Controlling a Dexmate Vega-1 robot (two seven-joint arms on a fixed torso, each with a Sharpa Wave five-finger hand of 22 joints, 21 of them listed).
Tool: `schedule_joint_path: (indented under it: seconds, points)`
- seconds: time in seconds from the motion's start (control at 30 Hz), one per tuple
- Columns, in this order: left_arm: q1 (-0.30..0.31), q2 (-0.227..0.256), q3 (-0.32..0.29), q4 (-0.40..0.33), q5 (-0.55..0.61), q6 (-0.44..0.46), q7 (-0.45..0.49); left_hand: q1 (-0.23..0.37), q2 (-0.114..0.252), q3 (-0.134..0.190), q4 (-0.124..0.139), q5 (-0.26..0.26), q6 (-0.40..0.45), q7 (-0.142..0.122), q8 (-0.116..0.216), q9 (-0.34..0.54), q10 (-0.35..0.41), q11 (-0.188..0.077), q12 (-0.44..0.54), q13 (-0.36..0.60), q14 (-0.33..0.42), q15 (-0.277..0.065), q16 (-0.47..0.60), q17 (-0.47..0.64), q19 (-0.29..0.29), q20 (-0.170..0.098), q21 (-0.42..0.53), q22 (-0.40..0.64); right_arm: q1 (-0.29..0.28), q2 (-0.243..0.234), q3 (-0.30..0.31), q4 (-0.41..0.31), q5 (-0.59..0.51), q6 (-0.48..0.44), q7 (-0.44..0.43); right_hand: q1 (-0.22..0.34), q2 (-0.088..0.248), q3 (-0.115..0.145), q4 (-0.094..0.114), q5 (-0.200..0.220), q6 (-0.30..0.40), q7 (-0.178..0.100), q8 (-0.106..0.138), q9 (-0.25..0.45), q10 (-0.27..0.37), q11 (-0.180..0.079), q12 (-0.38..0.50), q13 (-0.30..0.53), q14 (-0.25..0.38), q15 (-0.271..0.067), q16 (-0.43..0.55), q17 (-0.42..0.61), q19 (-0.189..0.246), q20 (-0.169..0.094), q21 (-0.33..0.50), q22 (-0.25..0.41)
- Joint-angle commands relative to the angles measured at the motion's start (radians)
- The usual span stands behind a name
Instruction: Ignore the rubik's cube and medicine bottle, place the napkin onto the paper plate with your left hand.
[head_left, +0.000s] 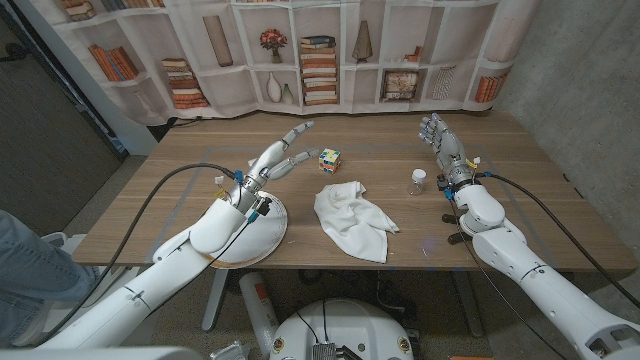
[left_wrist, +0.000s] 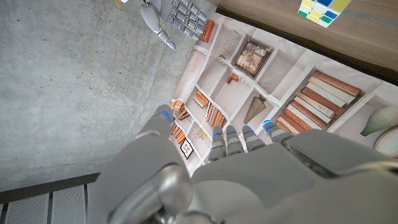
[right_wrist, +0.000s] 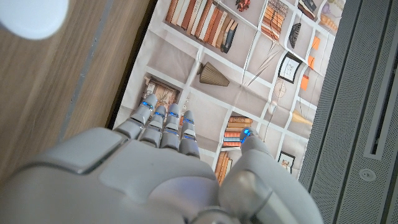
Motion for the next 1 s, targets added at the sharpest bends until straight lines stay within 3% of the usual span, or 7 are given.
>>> schedule_joint_path:
  seconds: [0.03,0.67,0.8,1.0]
  points:
    - [0.017,0.016,-0.006,-0.029,0.049,0.023,0.016,0.014,0.003,0.003,-0.008,0.0,0.0,-0.005,-0.004,0.003,-0.004,-0.005,-0.002,0.004,-0.006,0.001,0.001,0.003,-0.024,0.005,-0.002,0.002,-0.003,-0.003,0.001,-0.009,-0.004,-0.004,-0.005,0.009,0.005,0.003,-0.007,0.0,-0.006,-0.001,-0.002,0.006,-0.002,-0.001,0.002,0.002,-0.004,-0.004,-0.001,0.004,-0.001,0.002,-0.002,0.006]
    - [0.011,0.025,0.014,-0.058,0.129,0.064,0.03,0.028,0.004,0.005,-0.015,0.0,0.009,-0.007,-0.004,0.003,-0.001,-0.004,-0.004,0.004,-0.001,0.001,0.003,0.002,-0.018,0.007,-0.002,0.001,0.002,0.005,0.001,0.005,0.002,-0.002,-0.002,0.009,0.005,0.003,-0.007,0.0,-0.006,-0.001,-0.002,0.006,-0.002,-0.001,0.002,0.002,-0.004,-0.004,-0.001,0.004,-0.001,0.002,-0.002,0.006]
    - [0.007,0.026,0.021,-0.061,0.132,0.075,0.025,0.031,0.003,0.005,-0.016,0.0,0.011,-0.007,-0.004,0.003,0.003,-0.005,-0.003,0.004,0.0,0.0,0.003,0.002,-0.017,0.006,-0.002,0.001,0.0,0.04,0.01,0.024,-0.008,0.033,-0.047,0.009,0.005,0.003,-0.007,0.0,-0.006,-0.001,-0.002,0.006,-0.002,-0.001,0.002,0.002,-0.004,-0.004,-0.001,0.004,-0.001,0.002,-0.002,0.006]
    - [0.002,0.029,0.028,-0.061,0.131,0.085,0.022,0.036,0.004,0.005,-0.018,0.0,0.02,-0.007,-0.002,0.003,0.003,-0.007,-0.003,0.004,0.001,0.0,0.003,0.002,-0.017,0.006,-0.003,0.001,-0.007,0.056,0.015,0.018,-0.048,0.041,-0.113,0.009,0.005,0.003,-0.007,0.0,-0.006,-0.001,-0.002,0.006,-0.002,-0.001,0.002,0.002,-0.004,-0.004,-0.001,0.004,-0.001,0.002,-0.002,0.006]
